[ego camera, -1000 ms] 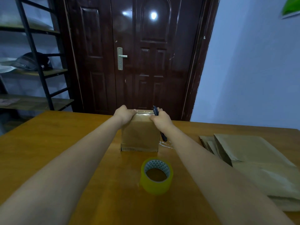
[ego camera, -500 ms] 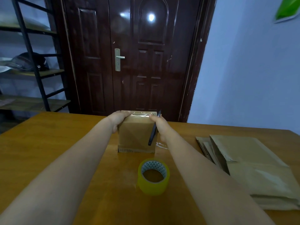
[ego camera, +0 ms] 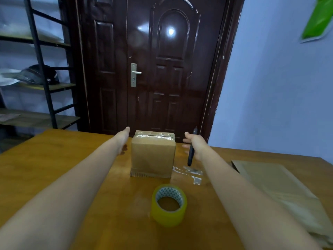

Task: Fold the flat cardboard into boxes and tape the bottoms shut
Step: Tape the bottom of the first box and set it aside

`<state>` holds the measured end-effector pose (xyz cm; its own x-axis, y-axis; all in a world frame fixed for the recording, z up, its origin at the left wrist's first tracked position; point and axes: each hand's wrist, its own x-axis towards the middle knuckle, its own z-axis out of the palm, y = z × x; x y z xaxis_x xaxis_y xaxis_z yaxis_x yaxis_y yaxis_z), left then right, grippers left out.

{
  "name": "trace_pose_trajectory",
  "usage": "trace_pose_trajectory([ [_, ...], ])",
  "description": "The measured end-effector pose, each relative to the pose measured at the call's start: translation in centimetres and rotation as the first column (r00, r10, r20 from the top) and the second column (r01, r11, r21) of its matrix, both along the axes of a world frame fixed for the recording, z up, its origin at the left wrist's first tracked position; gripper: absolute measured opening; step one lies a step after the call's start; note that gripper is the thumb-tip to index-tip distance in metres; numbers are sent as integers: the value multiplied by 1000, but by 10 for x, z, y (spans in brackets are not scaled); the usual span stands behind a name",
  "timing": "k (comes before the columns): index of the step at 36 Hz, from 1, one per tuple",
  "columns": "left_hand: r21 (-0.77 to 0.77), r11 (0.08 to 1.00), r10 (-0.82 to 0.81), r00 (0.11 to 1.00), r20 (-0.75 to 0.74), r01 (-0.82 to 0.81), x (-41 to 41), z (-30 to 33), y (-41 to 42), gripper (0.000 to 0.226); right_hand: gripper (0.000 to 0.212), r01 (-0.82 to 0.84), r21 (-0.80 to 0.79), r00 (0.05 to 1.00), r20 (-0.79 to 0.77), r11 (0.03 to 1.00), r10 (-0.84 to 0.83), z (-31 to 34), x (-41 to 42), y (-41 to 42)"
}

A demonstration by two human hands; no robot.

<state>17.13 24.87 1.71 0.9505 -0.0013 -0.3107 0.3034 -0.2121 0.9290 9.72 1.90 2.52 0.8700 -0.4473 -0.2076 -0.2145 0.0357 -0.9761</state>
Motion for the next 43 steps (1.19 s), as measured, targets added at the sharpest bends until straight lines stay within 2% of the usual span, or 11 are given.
trace_pose_trajectory([
  [5, 236, 970, -62, 998, -2, 60, -11, 4, -10, 70, 50, -14, -55, 993, -119, 998, 7, 1, 8, 19],
  [8, 289, 955, -82, 996, 46, 65, -15, 7, -15, 64, 61, -14, -118, 985, -171, 993, -6, 7, 9, 29],
  [12, 154, 985, -104, 979, 174, 77, -8, 11, -12, 59, 60, 48, -23, 992, -112, 999, -50, 13, 16, 30],
  [14, 78, 990, -138, 948, 288, 120, -4, 14, -7, 51, 45, 62, 76, 998, -24, 995, -60, 14, 20, 27],
  [17, 117, 982, -186, 886, 425, 150, 10, 8, 2, 37, 37, 80, 181, 993, 77, 980, -95, 19, 23, 24],
  [22, -3, 975, -182, 812, 554, 220, -5, 16, 3, 48, 31, 89, 108, 985, 138, 990, -104, 27, 28, 27],
  [27, -191, 961, -92, 886, 454, 198, -3, 7, 10, 37, 30, 69, -39, 985, 164, 997, -62, 18, 33, 27],
  [30, -224, 959, -72, 916, 395, 172, 0, 1, 9, 16, 29, 10, -108, 977, 214, 994, 13, 9, 34, 31],
  [33, -134, 979, -86, 909, 409, 153, 3, -7, 7, 22, 39, -85, -192, 976, 181, 978, 121, -1, 40, 36],
  [37, 1, 996, -86, 912, 401, 94, 18, -26, 9, 18, 42, -172, -294, 982, 23, 940, 186, -19, 53, 39],
  [43, 89, 989, -136, 956, 262, 116, 40, -64, 12, 31, 41, -345, -293, 938, -132, 892, 320, -56, 68, 36],
])
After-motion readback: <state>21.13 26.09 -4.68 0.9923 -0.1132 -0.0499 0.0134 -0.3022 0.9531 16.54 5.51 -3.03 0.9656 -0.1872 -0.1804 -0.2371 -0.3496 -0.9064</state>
